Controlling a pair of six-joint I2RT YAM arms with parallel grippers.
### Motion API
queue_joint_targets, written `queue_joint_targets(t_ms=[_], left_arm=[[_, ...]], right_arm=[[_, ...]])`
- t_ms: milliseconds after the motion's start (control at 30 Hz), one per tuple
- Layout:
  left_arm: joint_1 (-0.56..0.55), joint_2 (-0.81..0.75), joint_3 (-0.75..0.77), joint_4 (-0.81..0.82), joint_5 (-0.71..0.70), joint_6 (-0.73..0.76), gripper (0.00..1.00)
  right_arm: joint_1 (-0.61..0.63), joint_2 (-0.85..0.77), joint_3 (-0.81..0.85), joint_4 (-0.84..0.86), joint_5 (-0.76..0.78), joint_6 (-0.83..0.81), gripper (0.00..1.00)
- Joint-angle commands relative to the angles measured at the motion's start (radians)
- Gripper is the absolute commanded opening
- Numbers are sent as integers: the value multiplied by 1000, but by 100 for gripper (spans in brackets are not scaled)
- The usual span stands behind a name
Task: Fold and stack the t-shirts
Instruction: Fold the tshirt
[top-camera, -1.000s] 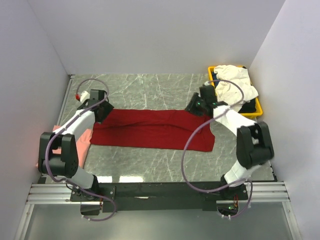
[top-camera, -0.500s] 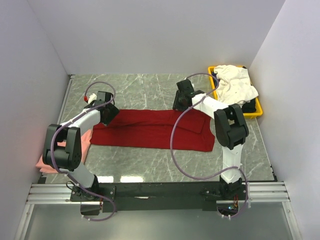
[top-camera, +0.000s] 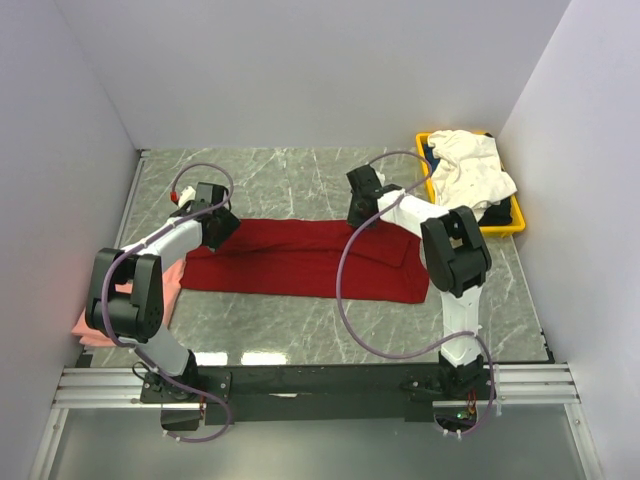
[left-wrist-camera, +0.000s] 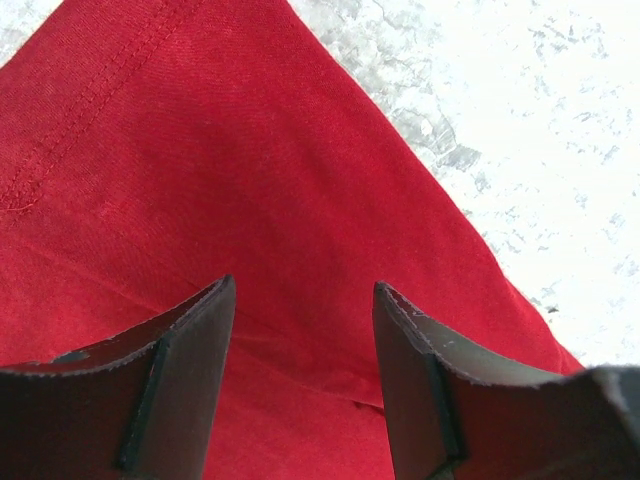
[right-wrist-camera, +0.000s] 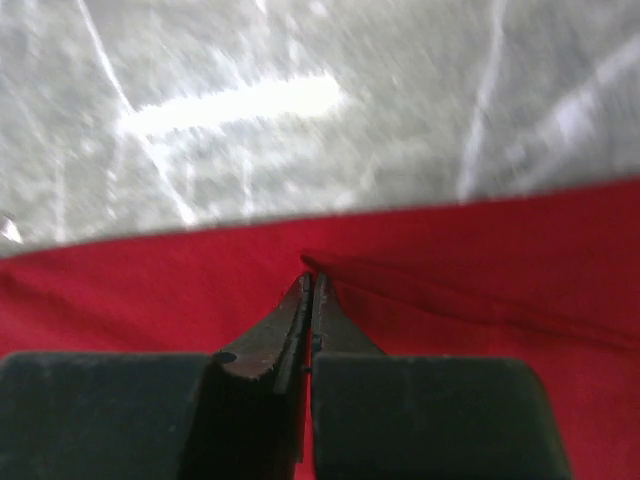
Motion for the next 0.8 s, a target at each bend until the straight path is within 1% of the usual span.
queue_joint_targets(t_ms=[0, 333, 433, 533, 767], left_arm=[[-6, -14, 9, 23, 1, 26, 62], [-8, -16, -24, 43, 10, 31, 62], [-8, -11, -28, 43, 10, 34, 62], [-8, -14, -34, 49, 14, 37, 62], [-8, -8, -45, 59, 23, 46, 61]], right_arm=[[11, -107, -56, 24, 35, 7, 0], [46, -340, -289, 107, -2, 46, 0], [64, -387, -325, 116, -2, 54, 0], [80, -433, -397, 141, -17, 66, 0], [158, -526, -533, 197, 6, 126, 0]])
